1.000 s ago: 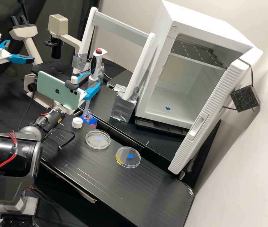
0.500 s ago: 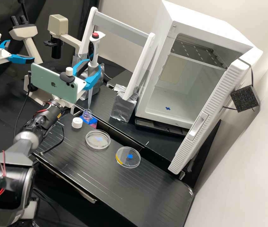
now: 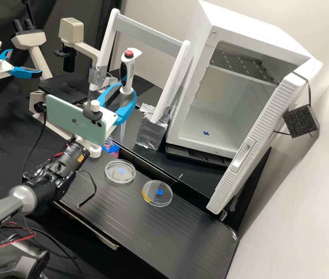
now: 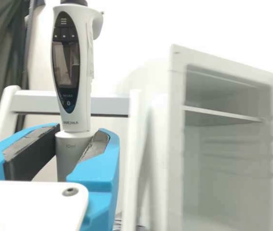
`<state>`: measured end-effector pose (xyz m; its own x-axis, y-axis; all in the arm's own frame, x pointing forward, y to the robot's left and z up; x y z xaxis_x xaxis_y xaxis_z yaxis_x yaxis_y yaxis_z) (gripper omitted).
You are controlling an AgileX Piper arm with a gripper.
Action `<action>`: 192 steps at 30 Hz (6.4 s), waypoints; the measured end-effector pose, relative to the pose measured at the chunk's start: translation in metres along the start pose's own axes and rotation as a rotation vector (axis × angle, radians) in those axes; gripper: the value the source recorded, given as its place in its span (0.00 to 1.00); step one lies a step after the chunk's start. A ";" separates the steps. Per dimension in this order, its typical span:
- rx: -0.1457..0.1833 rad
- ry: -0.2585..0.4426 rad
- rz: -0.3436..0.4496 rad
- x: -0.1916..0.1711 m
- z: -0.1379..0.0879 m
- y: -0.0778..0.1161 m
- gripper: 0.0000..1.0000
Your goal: Use the pipette
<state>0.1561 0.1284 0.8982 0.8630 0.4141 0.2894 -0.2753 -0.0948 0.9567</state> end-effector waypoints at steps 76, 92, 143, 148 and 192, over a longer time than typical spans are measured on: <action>-0.039 0.024 -0.283 0.101 -0.055 0.015 0.00; -0.043 -0.076 -0.338 0.178 -0.084 0.020 0.00; 0.065 -0.219 -0.540 0.232 -0.071 0.003 0.00; 0.064 -0.239 -0.558 0.232 -0.066 -0.001 0.00; 0.030 -0.278 -0.600 0.248 -0.068 -0.021 1.00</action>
<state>0.3472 0.2941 0.9475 0.9411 0.1541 -0.3008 0.2962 0.0529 0.9537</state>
